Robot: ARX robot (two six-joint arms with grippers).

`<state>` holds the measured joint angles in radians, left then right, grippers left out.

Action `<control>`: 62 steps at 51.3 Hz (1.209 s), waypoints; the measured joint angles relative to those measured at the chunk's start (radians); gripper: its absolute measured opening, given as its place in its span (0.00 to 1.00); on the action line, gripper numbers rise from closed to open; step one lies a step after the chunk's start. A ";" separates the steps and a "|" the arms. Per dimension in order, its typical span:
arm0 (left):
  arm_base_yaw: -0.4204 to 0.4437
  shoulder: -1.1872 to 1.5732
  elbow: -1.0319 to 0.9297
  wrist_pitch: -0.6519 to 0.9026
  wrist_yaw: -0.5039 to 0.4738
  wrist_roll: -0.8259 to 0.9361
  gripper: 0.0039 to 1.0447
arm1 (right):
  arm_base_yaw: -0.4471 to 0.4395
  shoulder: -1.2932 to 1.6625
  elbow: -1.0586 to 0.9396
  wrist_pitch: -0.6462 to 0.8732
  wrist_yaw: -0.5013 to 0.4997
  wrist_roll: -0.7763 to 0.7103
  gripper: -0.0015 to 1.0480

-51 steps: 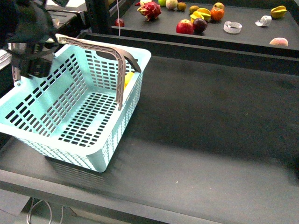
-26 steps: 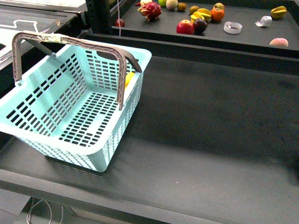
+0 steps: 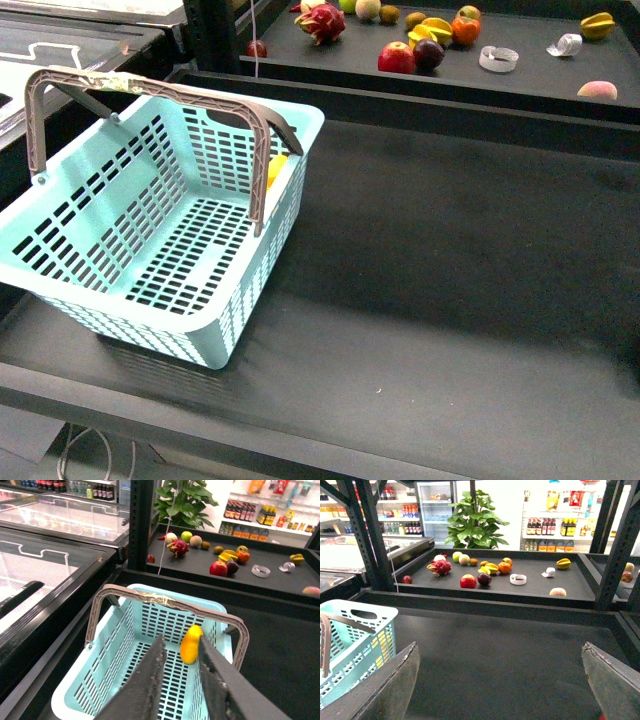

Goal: Pick mango with right arm and hold basket with left

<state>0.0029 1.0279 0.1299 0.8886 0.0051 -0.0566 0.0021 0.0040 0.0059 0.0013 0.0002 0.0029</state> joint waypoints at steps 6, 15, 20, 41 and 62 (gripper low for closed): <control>-0.003 -0.042 -0.057 0.024 -0.006 0.030 0.02 | 0.000 0.000 0.000 0.000 0.000 0.000 0.92; -0.003 -0.164 -0.097 -0.072 -0.005 0.042 0.02 | 0.000 0.000 0.000 0.000 -0.001 0.000 0.92; -0.003 -0.240 -0.107 -0.132 -0.005 0.044 0.02 | 0.000 0.000 0.000 0.000 -0.001 0.000 0.92; -0.003 -0.532 -0.109 -0.397 -0.005 0.048 0.02 | 0.000 0.000 0.000 0.000 -0.001 0.000 0.92; -0.003 -0.727 -0.109 -0.584 -0.005 0.049 0.02 | 0.000 0.000 0.000 0.000 -0.001 0.000 0.92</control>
<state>-0.0002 0.3004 0.0208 0.3046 0.0002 -0.0078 0.0021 0.0040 0.0059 0.0013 -0.0006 0.0029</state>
